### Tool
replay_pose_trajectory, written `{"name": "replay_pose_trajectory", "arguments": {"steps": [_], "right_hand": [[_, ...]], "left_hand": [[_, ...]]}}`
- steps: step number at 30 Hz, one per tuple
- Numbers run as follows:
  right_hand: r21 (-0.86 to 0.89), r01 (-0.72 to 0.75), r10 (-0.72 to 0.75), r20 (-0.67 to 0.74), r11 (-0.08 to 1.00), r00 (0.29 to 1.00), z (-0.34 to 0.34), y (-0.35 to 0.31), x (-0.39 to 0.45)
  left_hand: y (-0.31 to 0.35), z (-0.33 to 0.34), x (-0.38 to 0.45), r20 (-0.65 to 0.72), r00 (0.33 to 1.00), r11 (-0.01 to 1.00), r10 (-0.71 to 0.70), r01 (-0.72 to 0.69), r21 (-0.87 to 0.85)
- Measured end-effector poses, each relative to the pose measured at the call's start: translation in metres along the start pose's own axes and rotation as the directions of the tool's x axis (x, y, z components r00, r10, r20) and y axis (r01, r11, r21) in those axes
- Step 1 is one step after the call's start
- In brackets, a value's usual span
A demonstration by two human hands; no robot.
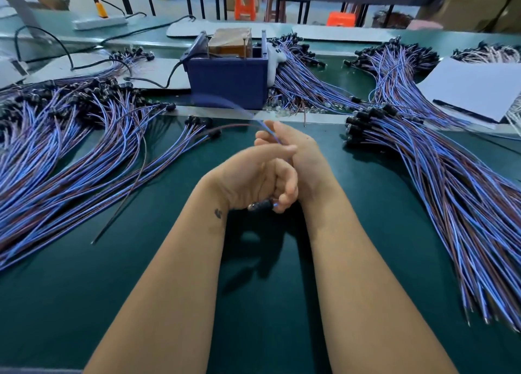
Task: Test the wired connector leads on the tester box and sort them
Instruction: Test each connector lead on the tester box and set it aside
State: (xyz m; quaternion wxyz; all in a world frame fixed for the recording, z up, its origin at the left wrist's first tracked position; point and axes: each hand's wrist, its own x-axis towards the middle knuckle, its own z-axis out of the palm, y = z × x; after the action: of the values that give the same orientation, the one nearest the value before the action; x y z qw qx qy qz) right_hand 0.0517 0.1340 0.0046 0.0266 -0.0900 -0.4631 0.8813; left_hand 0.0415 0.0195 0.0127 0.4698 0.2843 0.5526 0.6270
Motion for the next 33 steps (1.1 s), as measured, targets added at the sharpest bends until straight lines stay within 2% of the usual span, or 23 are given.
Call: {"name": "replay_pose_trajectory", "arguments": {"steps": [3,6,8,10,12,15,16,17,18,22,24,28,30,33], "right_hand": [[0.086,0.055,-0.058,0.034,0.995,0.998,-0.004,-0.003,-0.001],[0.146,0.060,-0.068,0.055,0.987,0.996,-0.006,-0.005,0.000],[0.126,0.068,-0.075,0.051,0.990,0.996,-0.006,-0.005,0.000],[0.040,0.076,-0.077,0.040,0.996,0.996,-0.005,-0.003,-0.001],[-0.001,0.104,-0.104,0.026,0.995,0.994,-0.004,-0.001,0.000],[-0.072,0.167,-0.170,-0.032,0.983,0.985,-0.001,0.002,0.002],[-0.134,0.185,-0.191,-0.039,0.974,0.981,0.000,0.003,0.002],[-0.201,0.198,-0.209,-0.035,0.959,0.977,0.001,0.004,0.002],[-0.273,0.206,-0.220,-0.021,0.940,0.975,0.002,0.006,0.001],[-0.511,0.213,-0.227,0.035,0.833,0.973,0.009,0.014,-0.001],[-0.531,0.199,-0.219,0.026,0.824,0.975,0.009,0.015,0.000],[-0.559,0.197,-0.241,-0.006,0.806,0.970,0.008,0.014,0.001],[-0.585,0.217,-0.289,-0.031,0.782,0.957,0.008,0.015,0.002],[-0.579,0.218,-0.337,-0.106,0.785,0.936,0.006,0.014,0.003]], "left_hand": [[0.000,-0.001,0.001,0.071,0.989,0.989,-0.128,0.122,0.086],[0.001,-0.004,0.000,0.079,0.986,0.988,-0.144,0.138,0.075],[0.001,-0.008,-0.002,-0.036,0.994,0.993,-0.098,0.100,0.056],[0.000,-0.013,-0.002,-0.233,0.972,0.999,-0.008,0.019,0.045],[-0.001,-0.019,0.001,-0.467,0.881,0.997,0.076,-0.080,0.011],[-0.004,-0.023,0.009,-0.759,0.630,0.984,0.166,-0.152,0.089],[-0.005,-0.024,0.011,-0.816,0.539,0.978,0.208,-0.140,0.156],[-0.007,-0.025,0.013,-0.845,0.476,0.970,0.243,-0.124,0.209],[-0.007,-0.024,0.014,-0.852,0.453,0.965,0.261,-0.121,0.232],[-0.008,-0.019,0.014,-0.830,0.467,0.949,0.306,-0.220,0.227],[-0.007,-0.019,0.013,-0.832,0.460,0.948,0.311,-0.213,0.237],[-0.008,-0.023,0.013,-0.831,0.486,0.958,0.271,-0.219,0.184],[-0.009,-0.025,0.014,-0.847,0.456,0.959,0.275,-0.198,0.205],[-0.010,-0.031,0.012,-0.883,0.366,0.955,0.294,-0.152,0.255]]}}
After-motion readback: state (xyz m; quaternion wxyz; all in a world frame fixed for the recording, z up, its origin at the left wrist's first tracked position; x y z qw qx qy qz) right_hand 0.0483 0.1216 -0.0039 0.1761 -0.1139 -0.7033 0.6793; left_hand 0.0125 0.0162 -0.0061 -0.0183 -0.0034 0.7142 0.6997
